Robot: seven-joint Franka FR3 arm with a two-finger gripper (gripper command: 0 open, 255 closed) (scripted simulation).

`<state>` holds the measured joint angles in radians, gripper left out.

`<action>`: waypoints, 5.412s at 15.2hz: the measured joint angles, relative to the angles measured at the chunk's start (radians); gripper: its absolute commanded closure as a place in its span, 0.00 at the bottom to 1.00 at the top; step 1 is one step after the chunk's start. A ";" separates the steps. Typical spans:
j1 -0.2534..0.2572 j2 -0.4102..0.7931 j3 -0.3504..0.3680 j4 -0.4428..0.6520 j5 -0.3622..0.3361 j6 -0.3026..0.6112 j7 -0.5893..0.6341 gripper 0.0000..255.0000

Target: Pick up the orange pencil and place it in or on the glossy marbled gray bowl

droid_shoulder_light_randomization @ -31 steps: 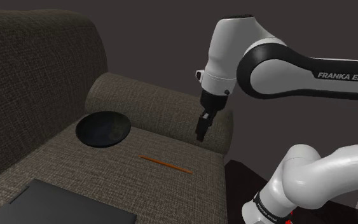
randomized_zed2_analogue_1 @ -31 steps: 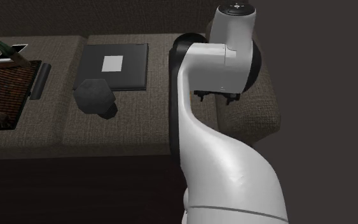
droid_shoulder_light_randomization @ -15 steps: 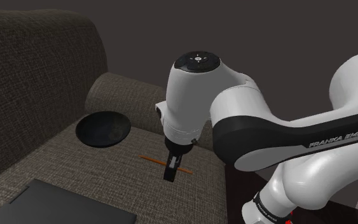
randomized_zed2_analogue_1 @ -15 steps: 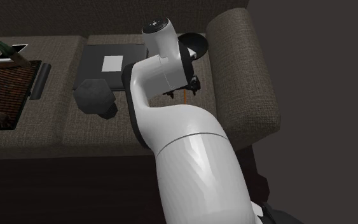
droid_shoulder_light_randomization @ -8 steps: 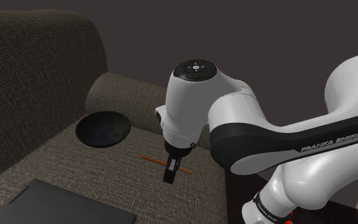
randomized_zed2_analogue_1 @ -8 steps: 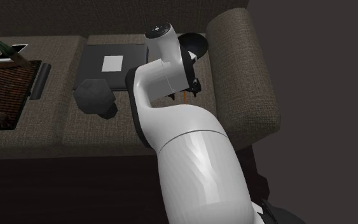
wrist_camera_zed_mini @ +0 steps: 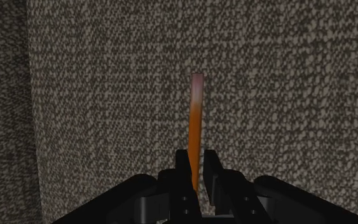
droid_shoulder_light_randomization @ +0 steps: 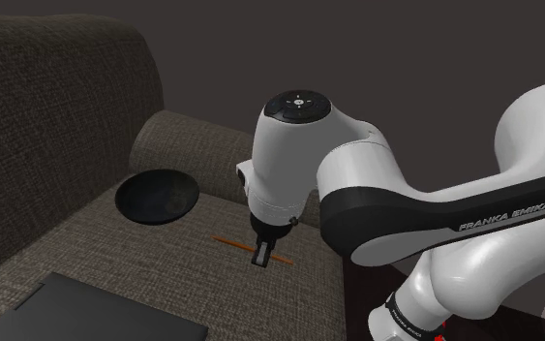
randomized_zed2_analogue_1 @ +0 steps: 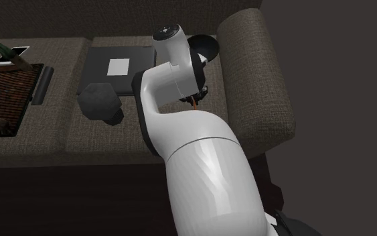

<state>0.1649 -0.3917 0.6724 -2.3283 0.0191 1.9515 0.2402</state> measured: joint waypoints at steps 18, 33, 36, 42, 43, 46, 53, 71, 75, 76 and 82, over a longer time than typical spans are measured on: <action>0.001 -0.038 -0.038 0.141 0.006 -0.173 -0.042 1.00; -0.059 0.137 -0.011 0.430 -0.089 -0.312 -0.031 1.00; -0.079 0.294 0.028 0.574 -0.179 -0.336 0.009 1.00; -0.032 0.593 0.055 0.876 -0.369 -0.426 0.067 1.00; -0.014 0.643 0.052 0.940 -0.401 -0.451 0.066 1.00; 0.096 0.838 0.027 1.207 -0.519 -0.556 0.067 1.00; 0.075 0.854 0.021 1.141 -0.525 -0.480 0.078 1.00; 0.025 0.825 0.025 0.957 -0.512 -0.329 0.114 0.00; 0.025 0.827 0.024 0.958 -0.511 -0.330 0.114 0.00; 0.025 0.827 0.024 0.958 -0.511 -0.330 0.114 0.00; 0.078 0.852 0.025 1.102 -0.524 -0.447 0.104 0.00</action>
<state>0.2432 0.4607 0.6976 -1.2268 -0.5047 1.5041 0.3437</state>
